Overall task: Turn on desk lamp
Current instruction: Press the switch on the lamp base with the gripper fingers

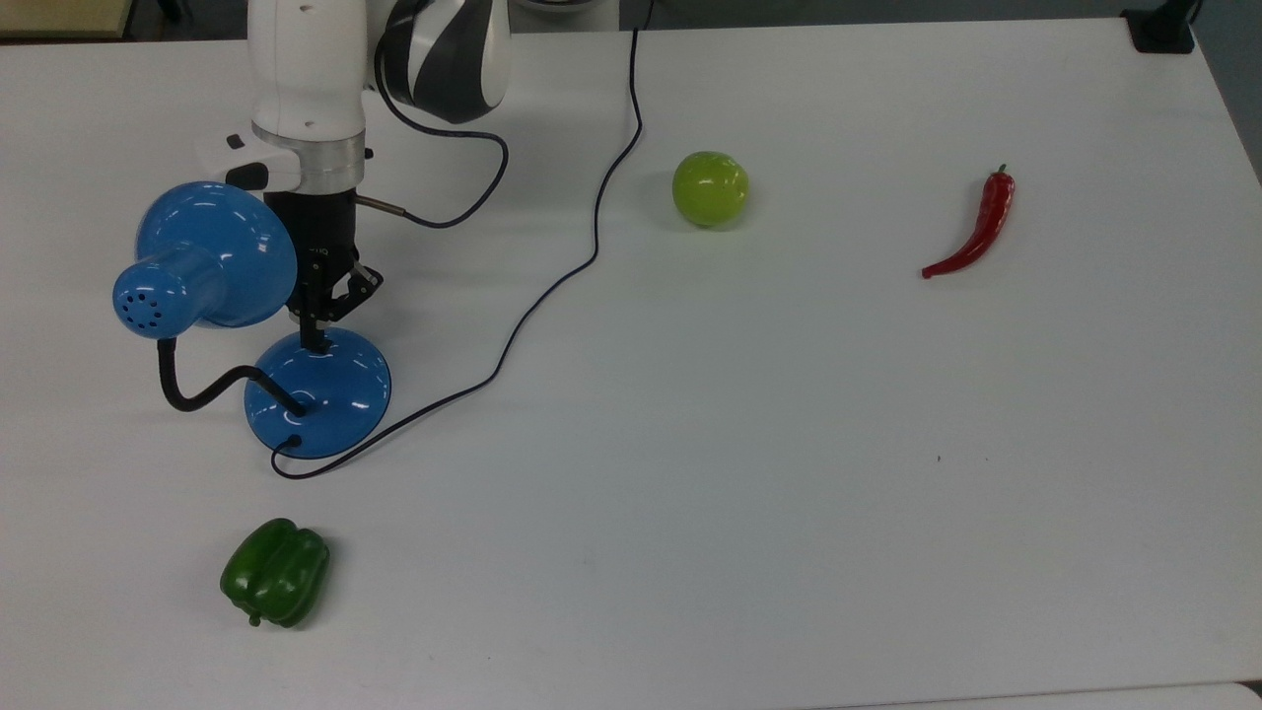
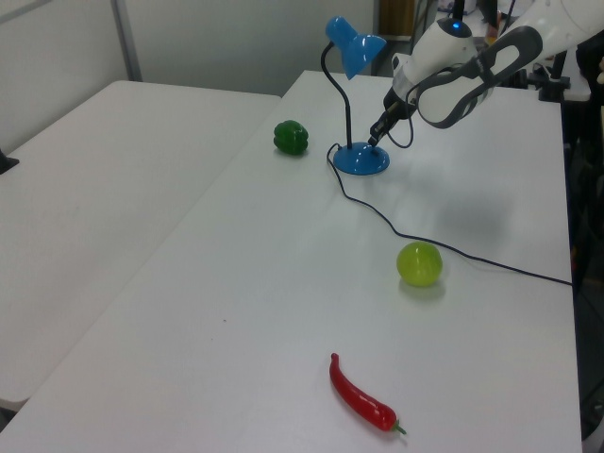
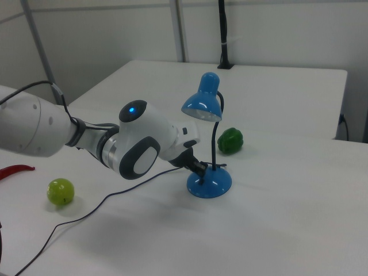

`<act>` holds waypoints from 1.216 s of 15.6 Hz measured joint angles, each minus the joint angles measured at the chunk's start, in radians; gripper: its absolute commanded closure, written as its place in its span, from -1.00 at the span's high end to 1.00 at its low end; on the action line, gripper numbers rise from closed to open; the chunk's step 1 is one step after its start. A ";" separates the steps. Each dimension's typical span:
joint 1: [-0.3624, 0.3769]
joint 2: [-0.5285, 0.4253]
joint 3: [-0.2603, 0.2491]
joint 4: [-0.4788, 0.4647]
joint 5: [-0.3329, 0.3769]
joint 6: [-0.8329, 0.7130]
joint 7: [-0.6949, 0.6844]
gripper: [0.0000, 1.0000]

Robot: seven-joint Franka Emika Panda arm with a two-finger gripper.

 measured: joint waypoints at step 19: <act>-0.002 0.018 0.000 0.002 0.000 0.003 0.000 -1.00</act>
